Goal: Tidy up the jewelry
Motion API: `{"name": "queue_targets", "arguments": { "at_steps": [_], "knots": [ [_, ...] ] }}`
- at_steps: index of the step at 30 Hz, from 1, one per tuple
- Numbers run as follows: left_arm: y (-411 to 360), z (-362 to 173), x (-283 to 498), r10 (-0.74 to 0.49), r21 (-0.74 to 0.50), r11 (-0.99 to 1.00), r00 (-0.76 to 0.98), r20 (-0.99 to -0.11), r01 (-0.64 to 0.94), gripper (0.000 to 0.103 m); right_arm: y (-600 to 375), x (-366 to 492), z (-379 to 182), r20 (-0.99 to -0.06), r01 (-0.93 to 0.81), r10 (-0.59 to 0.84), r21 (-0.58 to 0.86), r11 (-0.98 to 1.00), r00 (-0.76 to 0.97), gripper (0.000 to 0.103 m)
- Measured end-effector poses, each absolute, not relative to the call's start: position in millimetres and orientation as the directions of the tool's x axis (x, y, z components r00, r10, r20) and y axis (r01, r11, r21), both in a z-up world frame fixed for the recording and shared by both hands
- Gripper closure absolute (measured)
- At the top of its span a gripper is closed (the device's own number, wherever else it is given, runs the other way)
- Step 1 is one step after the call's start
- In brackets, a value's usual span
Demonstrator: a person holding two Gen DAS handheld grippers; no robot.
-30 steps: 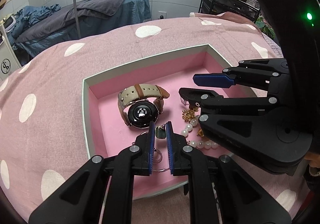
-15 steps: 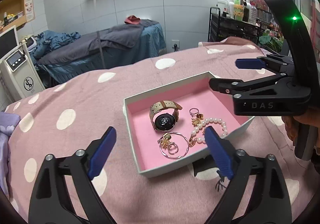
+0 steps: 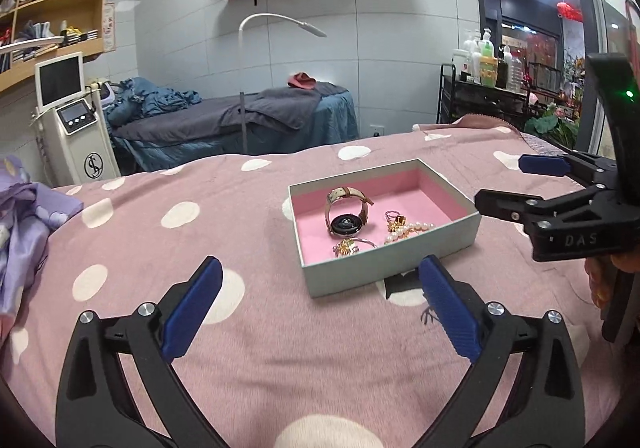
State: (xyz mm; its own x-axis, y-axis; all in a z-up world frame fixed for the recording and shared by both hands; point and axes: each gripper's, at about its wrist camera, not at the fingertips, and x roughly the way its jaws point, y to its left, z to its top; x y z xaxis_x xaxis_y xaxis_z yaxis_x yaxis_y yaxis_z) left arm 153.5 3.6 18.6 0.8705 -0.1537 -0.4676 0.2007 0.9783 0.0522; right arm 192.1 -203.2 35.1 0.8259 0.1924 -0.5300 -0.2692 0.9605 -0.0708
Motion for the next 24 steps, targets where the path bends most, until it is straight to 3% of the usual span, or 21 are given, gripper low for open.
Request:
{"name": "queue_targets", "arguments": {
  "at_steps": [12, 24],
  "knots": [
    [0.6, 8.7, 70.1, -0.148, -0.005, 0.988, 0.919, -0.366, 0.157, 0.006, -212.1, 83.7, 24.5, -0.36, -0.231, 0.169, -0.137, 0.963, 0.917, 0.007],
    [15.1, -6.8, 6.7, -0.092, -0.067, 0.995, 0.94, -0.328, 0.074, 0.006, -228.6, 9.6, 13.7, -0.294, -0.176, 0.129, -0.139, 0.975, 0.947, 0.007]
  ]
}}
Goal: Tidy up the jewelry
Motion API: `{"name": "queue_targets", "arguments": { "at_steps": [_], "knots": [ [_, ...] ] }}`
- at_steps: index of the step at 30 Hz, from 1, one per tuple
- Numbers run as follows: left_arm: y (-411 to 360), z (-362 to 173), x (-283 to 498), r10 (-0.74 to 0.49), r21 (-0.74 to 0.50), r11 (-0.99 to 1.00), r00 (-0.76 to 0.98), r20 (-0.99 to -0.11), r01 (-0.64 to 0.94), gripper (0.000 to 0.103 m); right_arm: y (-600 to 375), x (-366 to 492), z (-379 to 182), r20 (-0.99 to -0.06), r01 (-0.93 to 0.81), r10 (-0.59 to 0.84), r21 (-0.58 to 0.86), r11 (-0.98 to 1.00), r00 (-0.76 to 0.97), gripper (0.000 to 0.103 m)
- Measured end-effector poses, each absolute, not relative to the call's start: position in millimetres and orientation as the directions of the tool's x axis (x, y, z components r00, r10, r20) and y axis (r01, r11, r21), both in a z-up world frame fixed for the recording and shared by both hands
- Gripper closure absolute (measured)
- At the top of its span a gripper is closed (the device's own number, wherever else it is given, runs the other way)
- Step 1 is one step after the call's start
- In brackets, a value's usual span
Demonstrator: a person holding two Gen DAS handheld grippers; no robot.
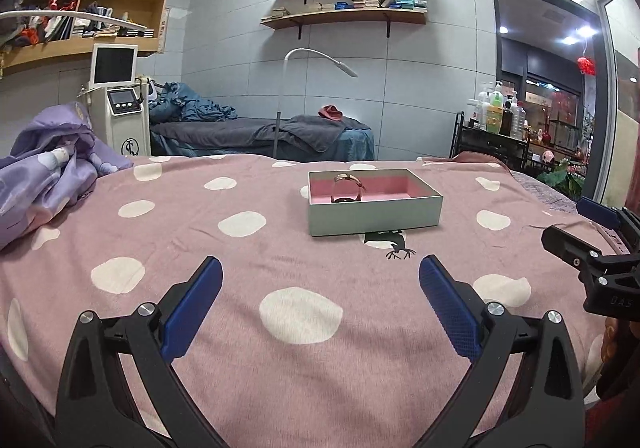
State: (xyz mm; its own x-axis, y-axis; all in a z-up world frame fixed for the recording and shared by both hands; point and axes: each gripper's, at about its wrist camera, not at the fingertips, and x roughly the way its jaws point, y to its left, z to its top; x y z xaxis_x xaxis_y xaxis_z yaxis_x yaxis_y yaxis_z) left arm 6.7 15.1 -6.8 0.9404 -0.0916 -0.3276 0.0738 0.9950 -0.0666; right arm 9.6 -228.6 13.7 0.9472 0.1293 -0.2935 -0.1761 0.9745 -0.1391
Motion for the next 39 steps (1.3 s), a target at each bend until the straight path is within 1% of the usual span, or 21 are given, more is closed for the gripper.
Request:
{"name": "queue_targets", "arguments": {
  "at_steps": [6, 13, 29, 39],
  "knots": [
    [10.1, -8.4, -13.2, -0.088, -0.051, 0.996, 0.948, -0.306, 0.076, 0.006, -229.0, -9.1, 14.6, -0.247, -0.16, 0.118, -0.156, 0.975, 0.962, 0.007],
    [3.2, -5.3, -19.1, -0.079, -0.027, 0.997, 0.953, -0.292, 0.074, 0.006, -227.4, -17.0, 16.8, -0.23, -0.166, 0.127, -0.155, 0.974, 0.965, 0.007],
    [4.7, -2.8, -22.1, -0.065, -0.036, 0.998, 0.96, -0.271, 0.057, 0.006, -226.3, -20.5, 17.3, -0.229, -0.162, 0.125, -0.148, 0.976, 0.965, 0.007],
    [4.9, -3.7, -20.5, -0.054, -0.032, 0.998, 0.96, -0.274, 0.047, 0.006, -224.5, -21.7, 17.1, -0.233, -0.163, 0.126, -0.15, 0.975, 0.964, 0.007]
  ]
}}
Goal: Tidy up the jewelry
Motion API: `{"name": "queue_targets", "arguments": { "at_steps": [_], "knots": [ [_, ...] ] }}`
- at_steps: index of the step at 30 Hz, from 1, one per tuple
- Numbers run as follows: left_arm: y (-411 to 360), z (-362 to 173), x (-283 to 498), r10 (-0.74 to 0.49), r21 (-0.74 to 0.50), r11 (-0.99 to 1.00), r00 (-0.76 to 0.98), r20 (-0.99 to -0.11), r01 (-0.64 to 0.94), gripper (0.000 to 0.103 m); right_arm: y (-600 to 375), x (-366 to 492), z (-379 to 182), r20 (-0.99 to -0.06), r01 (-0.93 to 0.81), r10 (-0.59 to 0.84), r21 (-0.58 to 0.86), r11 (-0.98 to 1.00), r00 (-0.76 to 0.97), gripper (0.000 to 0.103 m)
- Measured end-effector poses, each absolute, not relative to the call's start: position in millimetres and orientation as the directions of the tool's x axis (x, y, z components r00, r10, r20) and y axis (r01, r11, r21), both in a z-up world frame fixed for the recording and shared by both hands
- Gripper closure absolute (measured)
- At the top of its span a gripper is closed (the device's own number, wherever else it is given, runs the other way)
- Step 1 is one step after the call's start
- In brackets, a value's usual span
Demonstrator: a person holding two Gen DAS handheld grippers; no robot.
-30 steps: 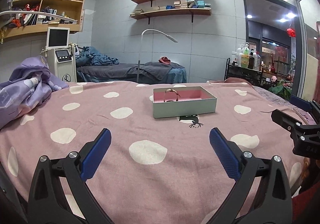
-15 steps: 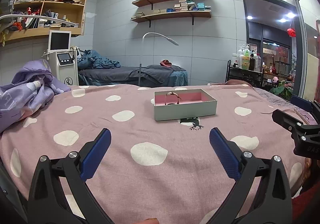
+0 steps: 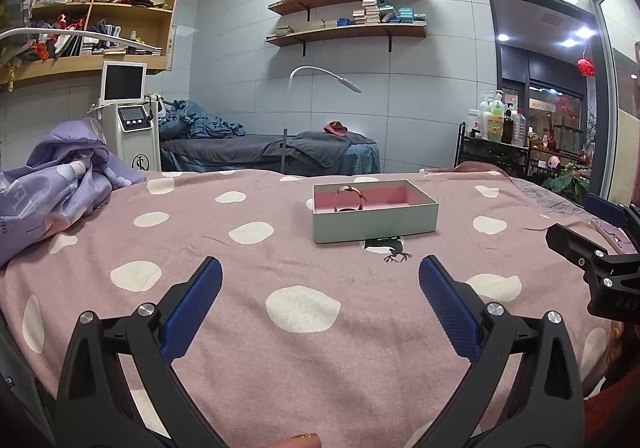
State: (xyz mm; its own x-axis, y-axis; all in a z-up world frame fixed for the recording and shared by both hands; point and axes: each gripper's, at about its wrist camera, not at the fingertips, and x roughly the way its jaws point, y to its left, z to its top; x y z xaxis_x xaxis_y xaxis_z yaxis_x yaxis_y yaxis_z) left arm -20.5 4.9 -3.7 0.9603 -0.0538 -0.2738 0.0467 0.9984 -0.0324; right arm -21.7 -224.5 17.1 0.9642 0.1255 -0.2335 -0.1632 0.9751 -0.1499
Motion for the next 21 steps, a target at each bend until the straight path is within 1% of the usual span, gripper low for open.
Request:
{"name": "queue_targets", "arguments": {
  "at_steps": [21],
  "knots": [
    [2.3, -3.1, -22.1, -0.053, -0.016, 0.999, 0.962, -0.268, 0.051, 0.006, -224.6, -20.5, 16.0, -0.238, -0.167, 0.129, -0.149, 0.975, 0.963, 0.007]
  ]
}}
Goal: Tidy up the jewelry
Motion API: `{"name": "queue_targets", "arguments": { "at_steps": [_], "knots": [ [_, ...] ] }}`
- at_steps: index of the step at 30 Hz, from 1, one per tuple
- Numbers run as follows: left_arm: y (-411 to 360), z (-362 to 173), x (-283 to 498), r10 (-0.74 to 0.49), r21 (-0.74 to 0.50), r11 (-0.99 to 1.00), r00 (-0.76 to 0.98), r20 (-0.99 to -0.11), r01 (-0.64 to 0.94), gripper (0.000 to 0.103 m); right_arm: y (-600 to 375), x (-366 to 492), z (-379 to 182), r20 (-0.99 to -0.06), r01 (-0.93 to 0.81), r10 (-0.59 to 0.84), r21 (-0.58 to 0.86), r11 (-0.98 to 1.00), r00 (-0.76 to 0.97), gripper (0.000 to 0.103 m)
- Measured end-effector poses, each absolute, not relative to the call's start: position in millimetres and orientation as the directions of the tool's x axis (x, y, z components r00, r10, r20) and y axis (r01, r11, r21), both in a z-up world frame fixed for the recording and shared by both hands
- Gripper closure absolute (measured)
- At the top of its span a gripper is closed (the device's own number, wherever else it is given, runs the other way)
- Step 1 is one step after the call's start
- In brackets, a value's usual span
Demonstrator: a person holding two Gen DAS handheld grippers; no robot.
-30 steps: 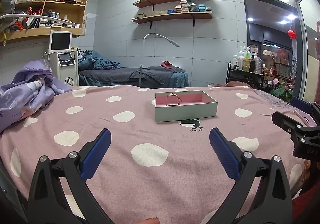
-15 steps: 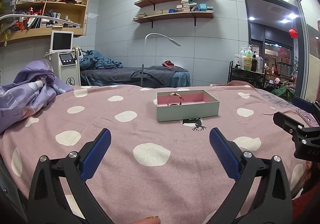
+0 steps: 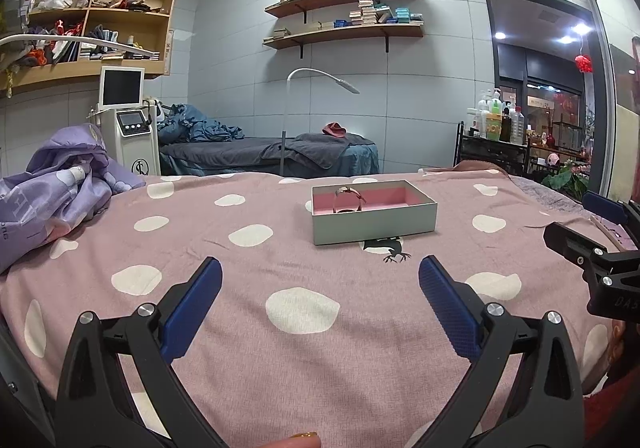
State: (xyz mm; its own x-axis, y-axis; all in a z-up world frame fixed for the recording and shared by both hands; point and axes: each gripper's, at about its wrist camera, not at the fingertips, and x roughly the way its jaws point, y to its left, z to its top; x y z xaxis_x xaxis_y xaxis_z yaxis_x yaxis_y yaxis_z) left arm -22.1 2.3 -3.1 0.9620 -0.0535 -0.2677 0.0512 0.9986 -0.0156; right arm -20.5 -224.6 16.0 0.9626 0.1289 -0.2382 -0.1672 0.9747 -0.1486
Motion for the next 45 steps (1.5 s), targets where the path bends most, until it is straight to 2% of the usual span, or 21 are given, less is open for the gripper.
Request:
{"name": "queue_targets", "arguments": {
  "at_steps": [45],
  "knots": [
    [2.3, -2.6, -20.6, -0.042, -0.001, 0.999, 0.962, -0.269, 0.044, 0.006, -224.0, -19.9, 14.8, -0.246, -0.174, 0.136, -0.137, 0.975, 0.96, 0.007]
  ]
}}
